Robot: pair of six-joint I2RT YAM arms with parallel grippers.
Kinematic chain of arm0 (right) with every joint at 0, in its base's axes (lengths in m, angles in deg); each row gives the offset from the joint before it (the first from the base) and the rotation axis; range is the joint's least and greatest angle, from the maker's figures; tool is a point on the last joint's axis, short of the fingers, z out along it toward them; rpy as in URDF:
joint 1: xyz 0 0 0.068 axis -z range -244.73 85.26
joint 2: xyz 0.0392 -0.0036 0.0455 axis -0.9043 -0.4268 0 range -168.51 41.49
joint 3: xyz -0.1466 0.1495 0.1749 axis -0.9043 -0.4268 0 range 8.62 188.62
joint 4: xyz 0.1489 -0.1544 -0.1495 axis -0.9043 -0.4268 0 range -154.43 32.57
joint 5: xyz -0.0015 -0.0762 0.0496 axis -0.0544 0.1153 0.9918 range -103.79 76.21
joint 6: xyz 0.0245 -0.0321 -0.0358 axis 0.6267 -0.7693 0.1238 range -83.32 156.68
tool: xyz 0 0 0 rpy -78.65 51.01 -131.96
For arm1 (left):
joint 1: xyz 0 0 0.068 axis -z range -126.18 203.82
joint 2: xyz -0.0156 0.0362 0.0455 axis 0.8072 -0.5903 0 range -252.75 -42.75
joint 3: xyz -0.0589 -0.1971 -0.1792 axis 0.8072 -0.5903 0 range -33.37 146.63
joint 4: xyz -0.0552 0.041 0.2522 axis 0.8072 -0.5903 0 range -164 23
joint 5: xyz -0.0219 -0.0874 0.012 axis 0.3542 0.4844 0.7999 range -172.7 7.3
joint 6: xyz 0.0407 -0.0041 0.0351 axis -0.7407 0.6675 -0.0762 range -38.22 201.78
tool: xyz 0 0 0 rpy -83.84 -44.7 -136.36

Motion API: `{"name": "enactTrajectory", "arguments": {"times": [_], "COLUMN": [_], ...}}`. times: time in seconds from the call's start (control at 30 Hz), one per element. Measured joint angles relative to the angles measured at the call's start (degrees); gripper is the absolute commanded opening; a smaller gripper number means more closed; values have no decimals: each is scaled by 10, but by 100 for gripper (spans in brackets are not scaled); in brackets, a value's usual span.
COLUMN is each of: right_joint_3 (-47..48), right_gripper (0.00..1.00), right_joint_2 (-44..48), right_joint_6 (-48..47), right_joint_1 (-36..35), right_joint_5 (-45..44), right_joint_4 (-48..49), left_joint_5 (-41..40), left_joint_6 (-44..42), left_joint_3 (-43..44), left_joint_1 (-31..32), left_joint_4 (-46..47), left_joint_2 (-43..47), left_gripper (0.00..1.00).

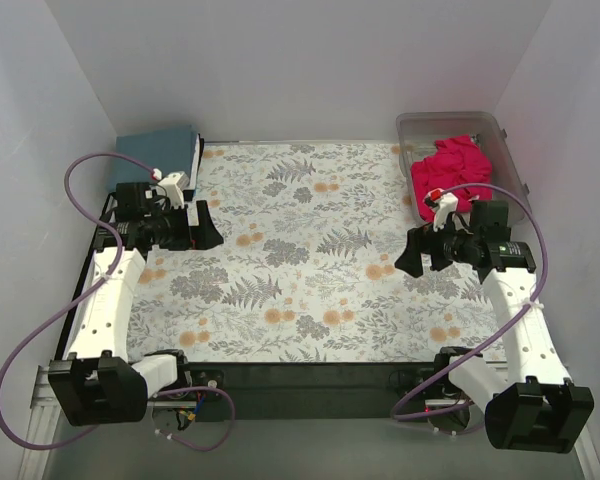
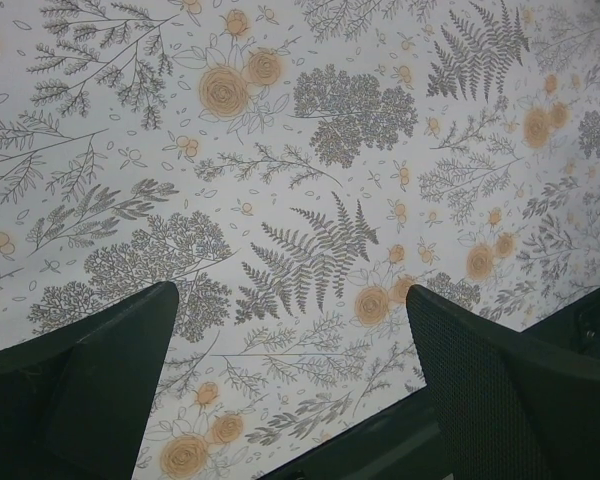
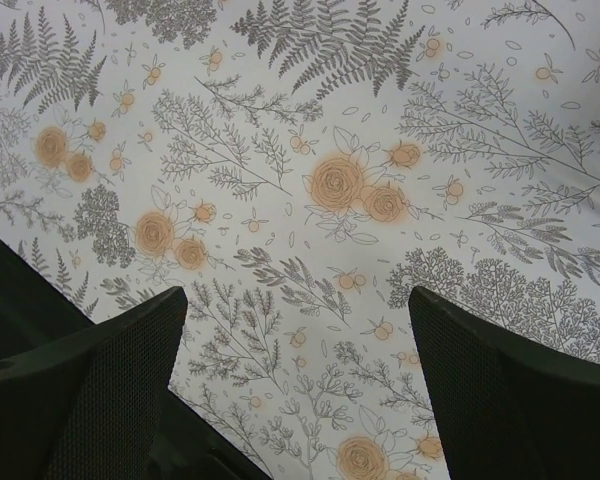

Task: Fold and stack the t-shirts
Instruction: Grab the tshirt from the pile

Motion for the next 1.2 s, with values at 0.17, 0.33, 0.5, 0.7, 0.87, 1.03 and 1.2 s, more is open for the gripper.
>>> {"name": "enactTrajectory", "arguments": {"times": [0.17, 0.33, 0.5, 0.7, 0.87, 1.03, 1.2], "right_joint_3": [62, 200, 391, 610, 705, 717, 715], "right_gripper": [98, 98, 98, 98, 98, 98, 98], "right_joint_2": [-49, -155, -298, -486, -626, -709, -735], "right_joint_6": [-2, -2, 1, 11, 16, 15, 14], "right_joint_1": [0, 0, 14, 38, 52, 59, 61], "right_joint_5": [-18, -46, -90, -150, -195, -223, -247], "right_joint_4": [-14, -20, -16, -16, -15, -19, -13], "left_joint_5": [2, -11, -68, -94, -114, -130, -136], "left_joint_6": [12, 47, 62, 48, 38, 31, 26], "left_joint_3": [0, 0, 6, 32, 43, 43, 43], "left_joint_1": [0, 0, 0, 0, 0, 0, 0], "left_joint_4": [2, 22, 35, 25, 22, 13, 8], "left_joint_2": [-17, -27, -27, -27, -27, -28, -28], "left_gripper": [98, 98, 98, 98, 98, 98, 98]}}
